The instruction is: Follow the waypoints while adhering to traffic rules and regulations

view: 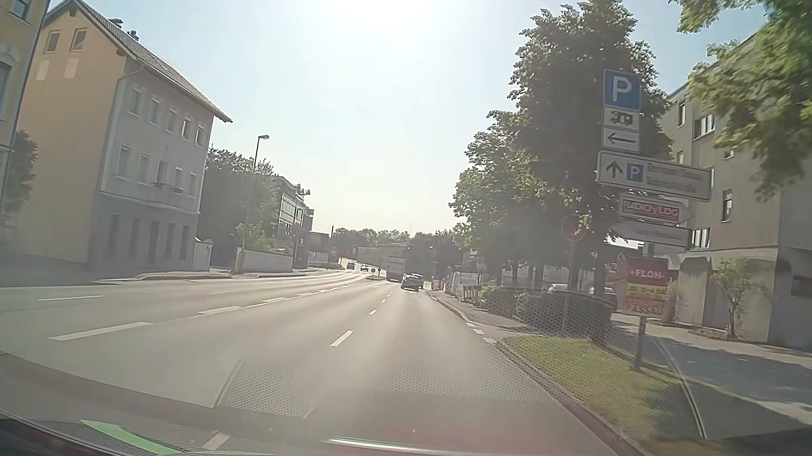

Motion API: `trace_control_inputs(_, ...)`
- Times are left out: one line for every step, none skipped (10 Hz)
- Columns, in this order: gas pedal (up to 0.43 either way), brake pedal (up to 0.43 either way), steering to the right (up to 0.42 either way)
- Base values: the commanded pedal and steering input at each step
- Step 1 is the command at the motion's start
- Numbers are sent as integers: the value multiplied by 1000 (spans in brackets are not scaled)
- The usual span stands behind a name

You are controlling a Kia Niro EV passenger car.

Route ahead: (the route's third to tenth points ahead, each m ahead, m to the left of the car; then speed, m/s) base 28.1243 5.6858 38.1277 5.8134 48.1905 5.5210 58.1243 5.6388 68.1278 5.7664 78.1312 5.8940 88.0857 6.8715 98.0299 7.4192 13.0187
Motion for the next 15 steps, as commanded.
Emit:
trace_control_inputs(0, 0, -5)
trace_control_inputs(0, 0, -5)
trace_control_inputs(0, 12, -5)
trace_control_inputs(0, 55, -5)
trace_control_inputs(0, 91, -5)
trace_control_inputs(0, 122, -5)
trace_control_inputs(0, 152, -5)
trace_control_inputs(0, 171, -5)
trace_control_inputs(0, 177, -5)
trace_control_inputs(0, 183, -4)
trace_control_inputs(0, 201, -5)
trace_control_inputs(0, 207, -5)
trace_control_inputs(0, 213, -4)
trace_control_inputs(0, 213, -4)
trace_control_inputs(0, 213, -3)
